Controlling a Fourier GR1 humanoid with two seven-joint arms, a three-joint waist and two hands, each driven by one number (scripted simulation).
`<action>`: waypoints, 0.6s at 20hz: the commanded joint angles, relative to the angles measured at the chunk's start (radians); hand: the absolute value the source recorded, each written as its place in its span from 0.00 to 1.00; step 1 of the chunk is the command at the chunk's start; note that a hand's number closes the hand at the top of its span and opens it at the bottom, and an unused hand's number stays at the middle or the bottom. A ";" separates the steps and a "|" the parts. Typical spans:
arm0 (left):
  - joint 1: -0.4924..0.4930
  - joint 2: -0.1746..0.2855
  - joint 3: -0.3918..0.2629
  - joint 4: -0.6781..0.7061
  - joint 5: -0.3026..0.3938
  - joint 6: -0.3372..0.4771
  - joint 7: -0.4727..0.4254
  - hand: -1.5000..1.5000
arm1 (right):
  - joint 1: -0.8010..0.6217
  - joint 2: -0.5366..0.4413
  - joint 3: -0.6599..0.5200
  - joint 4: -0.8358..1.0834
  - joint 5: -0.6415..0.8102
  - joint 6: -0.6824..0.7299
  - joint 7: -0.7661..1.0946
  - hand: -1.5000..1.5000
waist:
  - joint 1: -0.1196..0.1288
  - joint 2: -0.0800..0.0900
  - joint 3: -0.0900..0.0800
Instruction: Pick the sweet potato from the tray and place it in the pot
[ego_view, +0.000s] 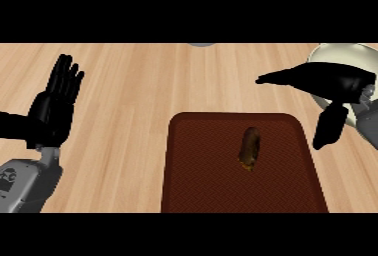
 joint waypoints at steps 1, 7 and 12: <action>0.032 -0.004 0.005 -0.032 -0.007 -0.010 0.005 0.50 | -0.089 0.153 0.045 0.039 0.031 0.071 0.177 0.00 | 0.005 0.001 0.000; -0.010 -0.016 0.039 -0.001 -0.027 -0.031 0.016 0.50 | -0.028 0.248 0.043 0.027 0.075 0.135 0.319 0.00 | -0.016 0.000 0.001; 0.040 -0.048 0.021 -0.075 -0.058 -0.011 0.055 0.50 | 0.025 0.328 0.042 0.141 0.178 0.108 0.283 0.00 | -0.004 0.002 0.002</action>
